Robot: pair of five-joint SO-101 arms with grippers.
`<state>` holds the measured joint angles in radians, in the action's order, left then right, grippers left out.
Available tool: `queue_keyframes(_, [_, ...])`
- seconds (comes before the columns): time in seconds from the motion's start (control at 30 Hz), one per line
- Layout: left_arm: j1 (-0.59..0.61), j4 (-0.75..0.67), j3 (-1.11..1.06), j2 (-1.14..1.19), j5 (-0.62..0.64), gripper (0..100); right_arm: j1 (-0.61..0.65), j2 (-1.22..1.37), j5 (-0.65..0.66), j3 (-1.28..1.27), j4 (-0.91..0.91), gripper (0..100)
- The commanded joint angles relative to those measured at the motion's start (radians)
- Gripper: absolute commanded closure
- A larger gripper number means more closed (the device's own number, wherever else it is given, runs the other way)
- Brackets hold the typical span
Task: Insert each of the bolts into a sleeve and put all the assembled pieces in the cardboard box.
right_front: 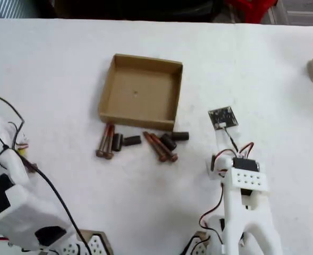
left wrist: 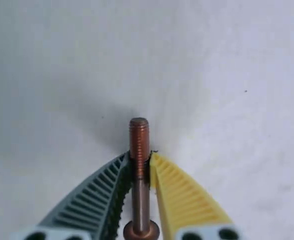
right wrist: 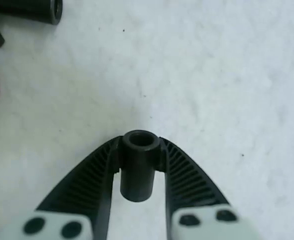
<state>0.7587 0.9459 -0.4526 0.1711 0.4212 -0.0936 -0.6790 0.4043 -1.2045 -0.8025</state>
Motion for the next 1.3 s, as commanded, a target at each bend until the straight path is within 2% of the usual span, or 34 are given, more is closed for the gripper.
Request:
queue_keyframes(0.0, [0.01, 0.026, 0.066, -0.002, 0.003, 82, 0.005, -0.016, 0.014, 0.005, 0.016, 98.1])
queue_keyframes(0.13, [0.01, 0.075, 0.086, -0.004, -0.038, 75, 0.005, -0.016, 0.014, 0.005, 0.016, 98.1])
queue_keyframes(0.27, [0.01, 0.135, 0.133, -0.004, -0.166, 81, 0.005, -0.016, 0.014, 0.005, 0.016, 98.1])
queue_keyframes(0.43, [0.039, 0.29, 0.249, -0.004, -0.338, 99, 0.005, -0.016, 0.014, 0.005, 0.016, 98.1])
queue_keyframes(0.6, [0.045, 0.405, 0.316, -0.002, -0.511, 98, 0.007, -0.016, 0.014, 0.005, 0.016, 98.1])
queue_keyframes(0.8, [0.042, 0.489, 0.305, -0.002, -0.786, 98, 0.007, -0.016, 0.014, 0.005, 0.016, 98.1])
queue_keyframes(0.9, [0.016, 0.489, 0.236, -0.019, -0.937, 98, 0.007, -0.016, 0.014, 0.005, 0.016, 98.1])
queue_keyframes(1.0, [-0.016, 0.422, 0.097, -0.093, -1.073, 98, 0.007, -0.016, 0.014, 0.005, 0.016, 98.1])
queue_keyframes(1.13, [-0.044, 0.299, -0.095, -0.252, -1.154, 98, 0.007, -0.016, 0.014, 0.005, 0.016, 98.1])
queue_keyframes(1.27, [-0.074, 0.255, -0.224, -0.378, -1.174, 98, 0.007, -0.016, 0.014, 0.005, 0.016, 98.1])
